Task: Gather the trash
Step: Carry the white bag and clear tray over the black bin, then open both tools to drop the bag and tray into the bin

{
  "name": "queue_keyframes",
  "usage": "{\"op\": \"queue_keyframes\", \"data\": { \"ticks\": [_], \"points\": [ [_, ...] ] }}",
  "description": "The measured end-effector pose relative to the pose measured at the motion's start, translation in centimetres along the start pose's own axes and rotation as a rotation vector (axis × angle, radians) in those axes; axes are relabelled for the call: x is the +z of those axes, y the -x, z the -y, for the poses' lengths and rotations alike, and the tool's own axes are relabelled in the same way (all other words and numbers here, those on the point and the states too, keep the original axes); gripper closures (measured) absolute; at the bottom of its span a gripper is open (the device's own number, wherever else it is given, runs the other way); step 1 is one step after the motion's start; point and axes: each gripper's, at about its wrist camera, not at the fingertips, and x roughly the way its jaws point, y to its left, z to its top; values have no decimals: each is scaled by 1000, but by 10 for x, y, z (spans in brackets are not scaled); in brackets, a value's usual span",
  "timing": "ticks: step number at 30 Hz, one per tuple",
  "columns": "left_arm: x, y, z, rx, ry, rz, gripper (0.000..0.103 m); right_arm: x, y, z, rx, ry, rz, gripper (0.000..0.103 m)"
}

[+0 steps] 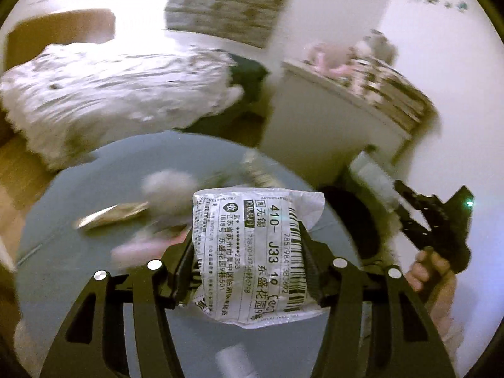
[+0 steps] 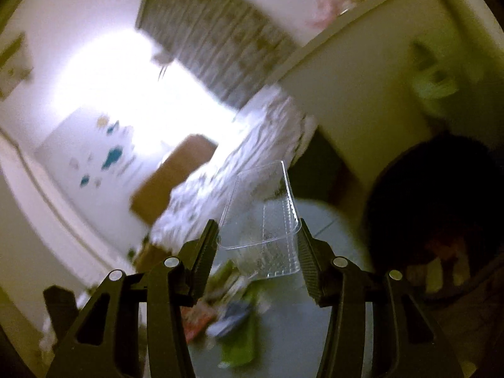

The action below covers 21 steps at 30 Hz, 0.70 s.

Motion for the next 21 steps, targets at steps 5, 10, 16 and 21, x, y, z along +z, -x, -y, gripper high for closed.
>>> {"op": "queue_keyframes", "data": {
  "ticks": [5,10,16,21],
  "points": [
    [23,-60,66,-116,-87,-28,46,21,6,57,-81,-84,89,53],
    [31,-126,117,-189,-132,-108,46,29,3,100,-137,-165,110,53],
    [34,-182,164,-212,-187,-165,46,37,4,126,-221,-149,106,53],
    [33,-216,193,-208,-234,-204,46,38,10,146,-256,-189,112,53]
  ]
}}
